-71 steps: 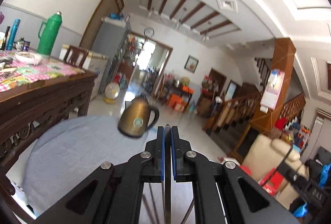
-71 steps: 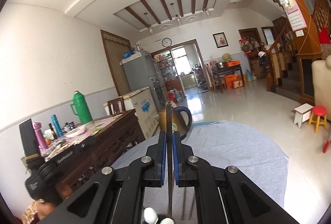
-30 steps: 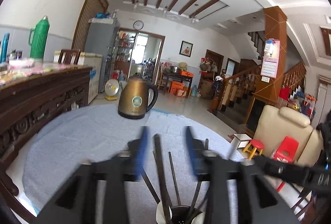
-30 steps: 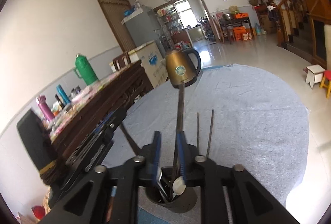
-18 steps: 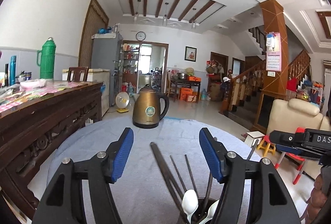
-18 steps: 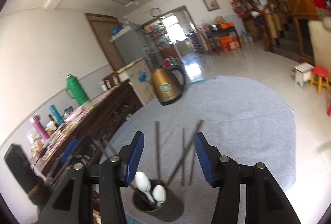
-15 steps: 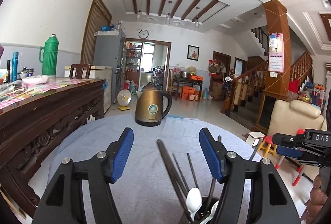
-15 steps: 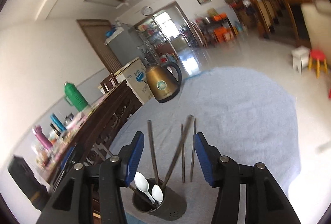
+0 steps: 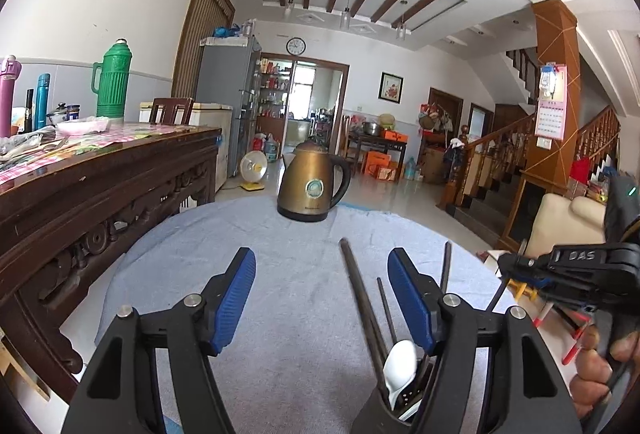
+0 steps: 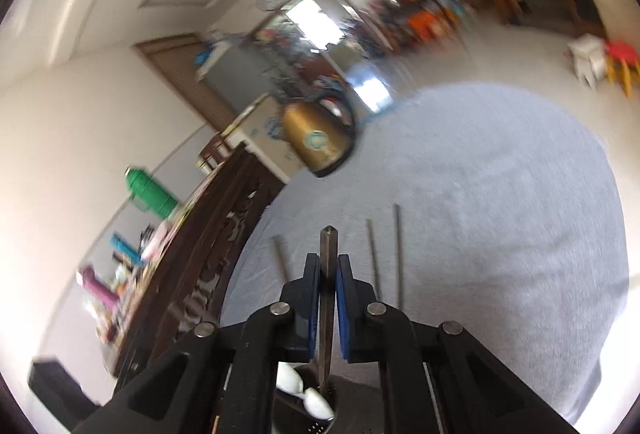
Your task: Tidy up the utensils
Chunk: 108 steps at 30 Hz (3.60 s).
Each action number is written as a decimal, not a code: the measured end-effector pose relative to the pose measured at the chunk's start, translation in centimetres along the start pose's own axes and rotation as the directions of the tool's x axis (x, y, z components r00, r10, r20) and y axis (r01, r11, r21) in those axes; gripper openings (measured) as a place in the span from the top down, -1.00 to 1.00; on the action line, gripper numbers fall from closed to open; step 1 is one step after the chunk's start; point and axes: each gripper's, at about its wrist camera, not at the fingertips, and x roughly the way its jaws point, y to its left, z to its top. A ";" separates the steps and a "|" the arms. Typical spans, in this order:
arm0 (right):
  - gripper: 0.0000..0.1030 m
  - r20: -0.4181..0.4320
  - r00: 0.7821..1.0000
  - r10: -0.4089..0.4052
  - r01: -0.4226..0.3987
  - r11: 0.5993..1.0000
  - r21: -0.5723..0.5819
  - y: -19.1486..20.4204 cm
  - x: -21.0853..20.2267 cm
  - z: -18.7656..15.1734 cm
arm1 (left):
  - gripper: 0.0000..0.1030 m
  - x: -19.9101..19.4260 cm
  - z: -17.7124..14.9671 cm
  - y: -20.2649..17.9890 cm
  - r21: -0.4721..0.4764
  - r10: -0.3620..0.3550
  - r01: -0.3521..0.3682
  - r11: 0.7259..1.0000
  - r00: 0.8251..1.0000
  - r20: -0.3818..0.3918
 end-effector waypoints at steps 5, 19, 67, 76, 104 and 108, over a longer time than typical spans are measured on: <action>0.83 -0.027 1.000 -0.013 0.007 0.977 -0.214 4.9 0.7 -2.4 | -0.40 0.3 -0.7 -0.4 0.005 -0.002 0.002 1.000 0.999 -0.047; -0.18 0.037 0.999 -0.037 0.040 0.994 -0.097 1.2 -3.9 -2.0 | -0.67 1.0 -0.6 -0.9 0.088 0.187 -0.172 0.981 0.959 -0.214; -0.17 -0.079 0.993 -0.093 0.070 0.965 -0.254 4.3 -3.8 -6.4 | -0.76 1.1 -0.8 1.2 0.200 0.383 -0.336 0.920 0.880 -0.282; -0.17 -0.090 0.991 -0.095 0.069 0.963 -0.261 4.3 -3.3 -6.8 | -0.76 1.5 -1.1 1.7 0.198 0.395 -0.349 0.916 0.870 -0.294; -0.17 -0.085 0.992 -0.097 0.078 0.978 -0.195 1.7 -3.0 -6.4 | -0.76 2.9 -2.1 2.9 0.178 0.402 -0.361 0.915 0.843 -0.356; -0.17 -0.087 0.992 -0.094 0.077 0.982 -0.175 1.2 -3.0 -6.3 | -0.75 3.1 -2.2 2.9 0.182 0.408 -0.366 0.913 0.838 -0.361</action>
